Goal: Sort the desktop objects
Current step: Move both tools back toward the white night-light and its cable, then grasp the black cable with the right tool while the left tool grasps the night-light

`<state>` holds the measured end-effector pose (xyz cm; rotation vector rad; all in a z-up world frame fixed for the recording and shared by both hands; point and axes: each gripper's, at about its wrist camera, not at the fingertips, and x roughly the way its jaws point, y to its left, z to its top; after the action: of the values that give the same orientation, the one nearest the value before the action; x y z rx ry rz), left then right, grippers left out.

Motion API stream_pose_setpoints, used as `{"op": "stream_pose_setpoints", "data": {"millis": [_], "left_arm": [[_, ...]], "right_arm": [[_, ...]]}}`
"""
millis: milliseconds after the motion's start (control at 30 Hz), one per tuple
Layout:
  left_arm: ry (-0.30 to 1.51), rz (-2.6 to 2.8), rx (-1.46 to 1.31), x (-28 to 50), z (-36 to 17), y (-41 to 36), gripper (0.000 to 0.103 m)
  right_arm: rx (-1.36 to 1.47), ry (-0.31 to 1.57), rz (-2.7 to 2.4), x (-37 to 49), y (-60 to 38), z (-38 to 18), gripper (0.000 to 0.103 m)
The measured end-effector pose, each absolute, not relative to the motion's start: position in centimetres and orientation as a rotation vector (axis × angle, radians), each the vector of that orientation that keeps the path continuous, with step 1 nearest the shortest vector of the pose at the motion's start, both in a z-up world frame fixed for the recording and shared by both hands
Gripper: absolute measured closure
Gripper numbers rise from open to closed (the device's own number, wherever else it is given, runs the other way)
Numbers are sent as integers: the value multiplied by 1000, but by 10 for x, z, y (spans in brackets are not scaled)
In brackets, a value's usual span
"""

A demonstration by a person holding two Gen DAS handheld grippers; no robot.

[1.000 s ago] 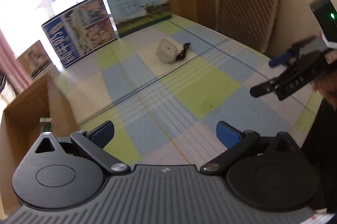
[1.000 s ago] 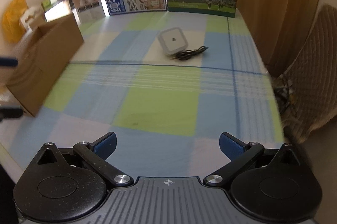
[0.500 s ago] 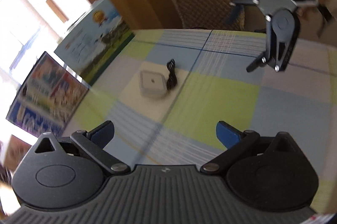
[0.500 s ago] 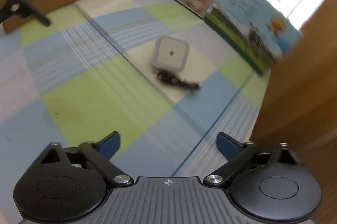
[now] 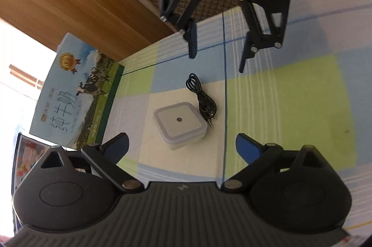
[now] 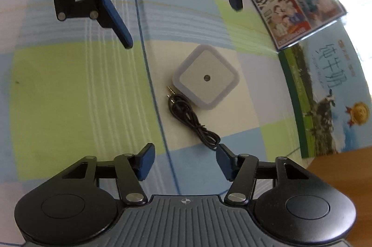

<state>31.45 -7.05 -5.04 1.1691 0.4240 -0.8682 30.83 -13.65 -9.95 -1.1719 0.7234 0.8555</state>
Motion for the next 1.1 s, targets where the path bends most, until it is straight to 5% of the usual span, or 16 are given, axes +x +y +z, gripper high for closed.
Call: {"op": "stream_pose_setpoints", "data": {"millis": [600, 700, 767, 1100], "left_arm": [[424, -924, 1133, 354, -87, -77, 9], [435, -929, 1119, 356, -88, -77, 14], [445, -930, 1099, 357, -89, -77, 17], [485, -868, 1026, 368, -98, -92, 20]], "right_arm": [[-1299, 799, 1031, 368, -106, -107, 57], [-1257, 860, 1041, 375, -106, -106, 83], [-1261, 867, 1015, 374, -109, -108, 92], [-1116, 967, 941, 361, -148, -103, 93]]}}
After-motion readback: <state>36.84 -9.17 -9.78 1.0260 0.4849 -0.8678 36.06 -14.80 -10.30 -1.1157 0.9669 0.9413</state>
